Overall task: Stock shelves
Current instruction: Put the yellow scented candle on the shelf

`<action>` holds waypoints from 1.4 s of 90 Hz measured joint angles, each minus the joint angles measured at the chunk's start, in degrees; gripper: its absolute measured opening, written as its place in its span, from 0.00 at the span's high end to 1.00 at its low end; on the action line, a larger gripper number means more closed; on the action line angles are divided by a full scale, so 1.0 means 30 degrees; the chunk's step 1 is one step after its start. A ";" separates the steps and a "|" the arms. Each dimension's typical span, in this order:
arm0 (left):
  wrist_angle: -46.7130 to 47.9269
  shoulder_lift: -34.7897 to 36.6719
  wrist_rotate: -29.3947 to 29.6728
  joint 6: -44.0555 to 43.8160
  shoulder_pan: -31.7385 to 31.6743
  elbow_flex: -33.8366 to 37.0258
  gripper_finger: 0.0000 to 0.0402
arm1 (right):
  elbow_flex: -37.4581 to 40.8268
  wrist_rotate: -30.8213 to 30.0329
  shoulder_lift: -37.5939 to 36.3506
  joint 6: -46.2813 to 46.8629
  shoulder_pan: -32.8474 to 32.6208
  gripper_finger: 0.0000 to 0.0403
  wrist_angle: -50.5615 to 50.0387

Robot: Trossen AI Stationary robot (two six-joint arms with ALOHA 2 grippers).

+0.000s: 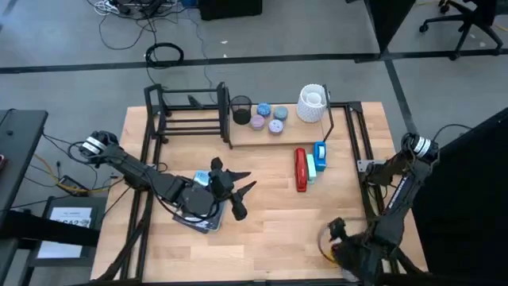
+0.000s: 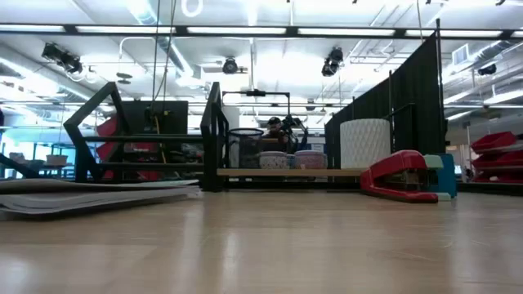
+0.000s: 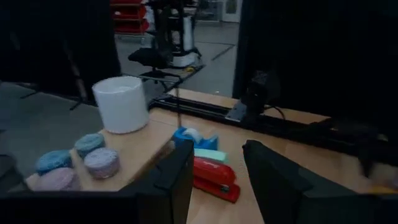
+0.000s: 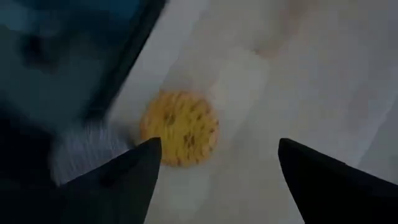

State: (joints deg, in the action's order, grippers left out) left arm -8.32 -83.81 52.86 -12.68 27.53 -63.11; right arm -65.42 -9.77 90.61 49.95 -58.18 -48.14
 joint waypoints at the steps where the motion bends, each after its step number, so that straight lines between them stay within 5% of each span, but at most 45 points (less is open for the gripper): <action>1: 0.0013 0.0000 -0.0004 0.0004 0.0000 0.0000 0.68 | 0.0027 0.0277 0.0008 0.0702 0.0148 0.26 0.0002; 14: -0.0006 0.0000 -0.0005 0.0335 -0.0175 0.0000 0.68 | 0.0541 0.3385 0.0057 0.5727 0.1433 0.22 0.1131; 48: 0.0009 0.0000 -0.0038 0.0536 -0.0269 0.0000 0.68 | 0.1925 0.3980 0.0066 1.0726 0.0619 0.09 0.1330; 104: 0.0017 0.0000 -0.0865 -0.0928 -0.0269 0.0000 0.68 | 0.2146 0.2123 0.2252 0.7621 0.0445 0.08 0.1538; 126: 0.0025 0.0000 -0.0852 -0.1080 -0.0270 0.0000 0.68 | 0.2252 -0.0708 0.1320 0.6414 0.2059 0.11 -0.1057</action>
State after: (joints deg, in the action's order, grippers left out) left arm -8.25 -83.81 50.30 -15.92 26.72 -63.11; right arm -58.66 -11.89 94.57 69.19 -52.00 -51.31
